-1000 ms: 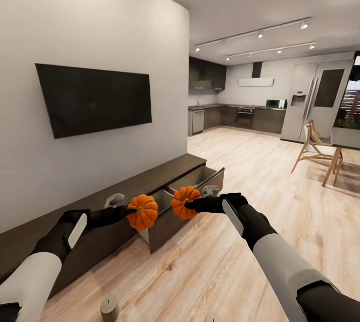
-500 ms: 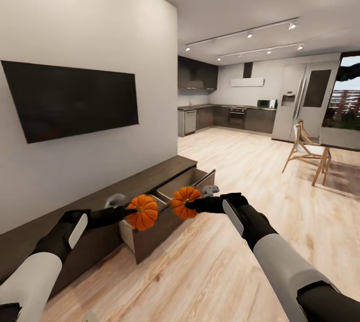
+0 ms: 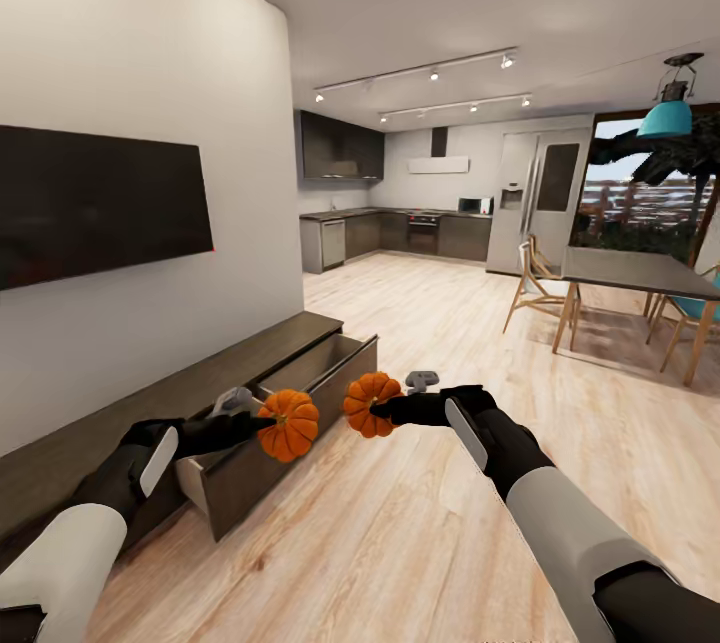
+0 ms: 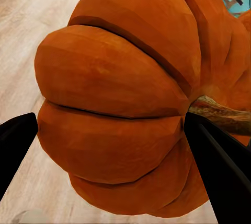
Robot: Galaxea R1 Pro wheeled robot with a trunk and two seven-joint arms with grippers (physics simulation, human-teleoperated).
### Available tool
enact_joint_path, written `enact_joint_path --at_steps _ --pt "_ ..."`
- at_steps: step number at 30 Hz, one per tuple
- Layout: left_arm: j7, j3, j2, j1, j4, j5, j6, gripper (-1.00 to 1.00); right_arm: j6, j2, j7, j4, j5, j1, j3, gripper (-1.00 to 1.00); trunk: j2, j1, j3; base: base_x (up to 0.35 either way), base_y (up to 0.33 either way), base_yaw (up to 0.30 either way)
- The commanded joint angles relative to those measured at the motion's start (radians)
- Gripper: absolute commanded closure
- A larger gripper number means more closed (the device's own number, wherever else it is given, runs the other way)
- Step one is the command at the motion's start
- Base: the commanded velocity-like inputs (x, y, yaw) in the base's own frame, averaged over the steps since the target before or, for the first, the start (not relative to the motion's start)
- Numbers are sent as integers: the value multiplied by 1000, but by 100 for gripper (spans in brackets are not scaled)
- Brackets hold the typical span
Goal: Place each of the two pumpkins and all three candles from the living room inside a cabinet in the living room (use any cabinet), then make sure every cabinet is closed, and position the cauldron so it is next to a table in the living room.
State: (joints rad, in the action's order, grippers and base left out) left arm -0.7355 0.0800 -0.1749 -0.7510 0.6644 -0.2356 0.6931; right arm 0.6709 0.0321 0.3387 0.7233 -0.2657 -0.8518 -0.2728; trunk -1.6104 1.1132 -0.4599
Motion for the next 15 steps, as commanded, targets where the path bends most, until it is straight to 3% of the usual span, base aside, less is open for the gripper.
enact_joint_path --at_steps 1,8,15 --pt "-1 3 0 -1 1 -10 8 100 4 0 0 1 -6 -1 0 100 -1 0 -1 92 -184 -296" --pt "-1 3 0 -1 1 -10 8 100 4 0 1 1 -6 -1 0 100 -1 0 -4 167 -197 -269" --pt "-1 3 0 -1 1 -10 8 100 4 0 0 1 -6 -1 0 100 -1 0 -5 233 -222 -52"
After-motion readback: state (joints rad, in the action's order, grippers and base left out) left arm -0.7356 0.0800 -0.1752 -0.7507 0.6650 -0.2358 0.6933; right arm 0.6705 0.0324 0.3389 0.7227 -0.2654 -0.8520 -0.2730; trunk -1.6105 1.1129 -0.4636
